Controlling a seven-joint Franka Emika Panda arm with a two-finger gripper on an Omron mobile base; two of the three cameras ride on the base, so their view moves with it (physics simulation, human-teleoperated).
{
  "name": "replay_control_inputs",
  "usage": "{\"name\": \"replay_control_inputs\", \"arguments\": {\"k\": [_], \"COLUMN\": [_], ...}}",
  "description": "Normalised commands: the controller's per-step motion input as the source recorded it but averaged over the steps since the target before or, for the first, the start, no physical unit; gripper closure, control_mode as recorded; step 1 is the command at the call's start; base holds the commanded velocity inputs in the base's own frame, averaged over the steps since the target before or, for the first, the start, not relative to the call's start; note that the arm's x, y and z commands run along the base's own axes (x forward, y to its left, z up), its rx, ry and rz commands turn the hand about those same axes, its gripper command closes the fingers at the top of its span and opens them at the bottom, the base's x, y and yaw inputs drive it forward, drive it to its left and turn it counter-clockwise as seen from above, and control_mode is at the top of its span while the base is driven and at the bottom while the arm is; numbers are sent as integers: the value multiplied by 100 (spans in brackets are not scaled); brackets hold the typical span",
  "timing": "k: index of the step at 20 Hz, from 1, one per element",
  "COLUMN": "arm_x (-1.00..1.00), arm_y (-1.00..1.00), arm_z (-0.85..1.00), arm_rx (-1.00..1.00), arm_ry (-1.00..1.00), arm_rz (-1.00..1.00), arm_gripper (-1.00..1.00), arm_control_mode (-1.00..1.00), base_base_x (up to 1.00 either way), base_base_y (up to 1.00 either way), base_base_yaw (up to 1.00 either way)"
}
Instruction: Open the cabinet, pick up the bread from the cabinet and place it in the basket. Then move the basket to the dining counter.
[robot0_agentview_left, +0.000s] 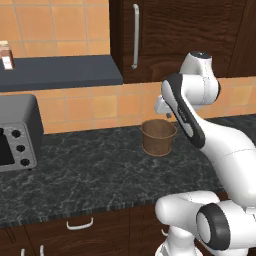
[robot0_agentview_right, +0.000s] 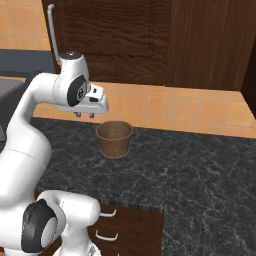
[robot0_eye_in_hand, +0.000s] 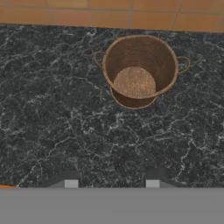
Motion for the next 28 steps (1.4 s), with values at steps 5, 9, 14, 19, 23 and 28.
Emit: {"name": "replay_control_inputs", "arguments": {"k": [5,9,14,19,23,28], "arm_x": [-2,-33,-21,0,0,0], "arm_y": [0,22,46,61,48,21], "arm_z": [-1,14,32,82,96,90], "arm_rx": [0,-2,1,0,0,1], "arm_ry": [-3,-37,-34,-33,-31,-26], "arm_rz": [1,0,-3,-2,-3,-5], "arm_gripper": [-100,-100,-100,-100,-100,-100], "arm_control_mode": [-100,-100,-100,-100,-100,-100], "base_base_x": [0,0,0,0,0,0], "base_base_y": [0,0,0,0,0,0], "base_base_yaw": [0,0,0,0,0,0]}}
